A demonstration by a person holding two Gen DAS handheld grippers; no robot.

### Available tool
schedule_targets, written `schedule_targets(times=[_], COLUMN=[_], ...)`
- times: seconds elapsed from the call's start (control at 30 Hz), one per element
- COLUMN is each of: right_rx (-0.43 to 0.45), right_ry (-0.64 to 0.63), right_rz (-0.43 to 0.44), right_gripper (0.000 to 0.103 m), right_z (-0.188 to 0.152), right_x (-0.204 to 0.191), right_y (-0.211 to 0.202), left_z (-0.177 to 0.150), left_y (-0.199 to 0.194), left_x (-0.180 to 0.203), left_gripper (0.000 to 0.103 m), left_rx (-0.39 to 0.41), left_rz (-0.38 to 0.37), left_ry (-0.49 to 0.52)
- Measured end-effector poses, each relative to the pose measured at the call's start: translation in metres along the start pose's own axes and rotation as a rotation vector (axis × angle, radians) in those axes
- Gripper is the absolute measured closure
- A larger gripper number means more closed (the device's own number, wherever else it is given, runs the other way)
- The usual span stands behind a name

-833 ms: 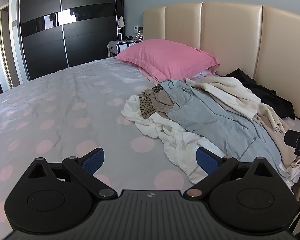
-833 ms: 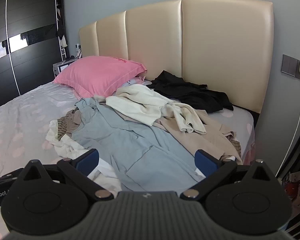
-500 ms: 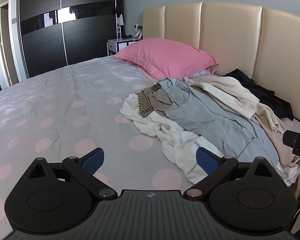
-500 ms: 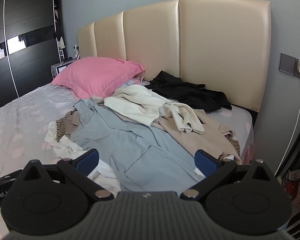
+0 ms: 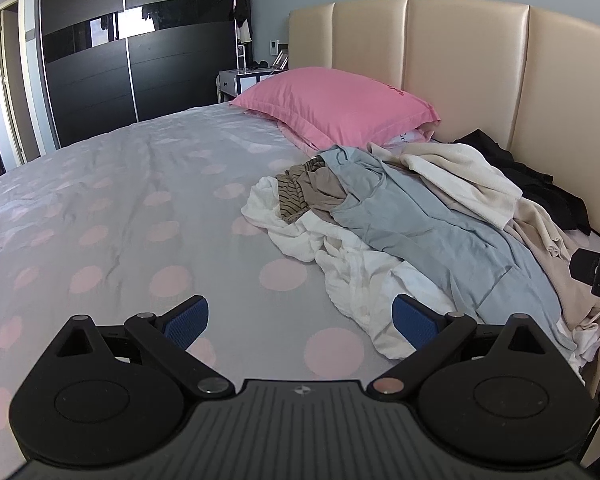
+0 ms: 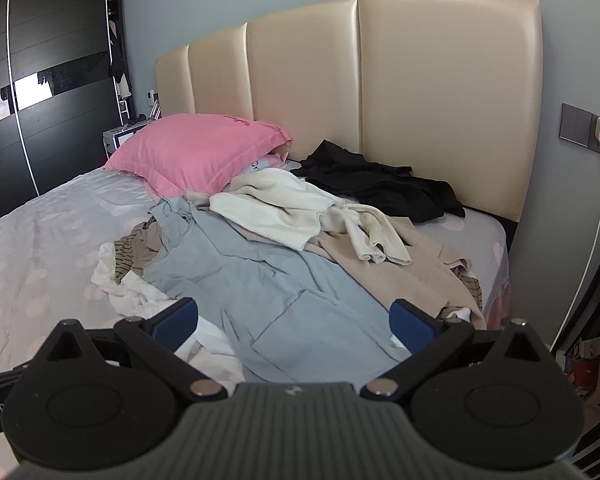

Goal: Fold clothes

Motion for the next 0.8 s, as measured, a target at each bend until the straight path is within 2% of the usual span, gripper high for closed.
schedule_targets(times=[0.8], right_rx=[0.002], right_ry=[-0.013], right_rz=[0.002], right_gripper=[0.001], right_z=[-0.0031], right_x=[-0.0041], right_y=[0.0022], left_z=[-0.0020], left_y=[0.0011], left_x=[-0.0030], left_gripper=[0.003], left_rx=[-0.011], left_rz=[0.009], left_ry=[-0.012])
Point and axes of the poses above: each gripper's, at about its wrist camera, not at the fingertips, and y roughly the way its jaws point, x to its right, z to its top, the point moved 6 cm from there along y, roughly the way its jaws point, and after that the axes turned 14 degrees about -x, right-handed, at the moved point
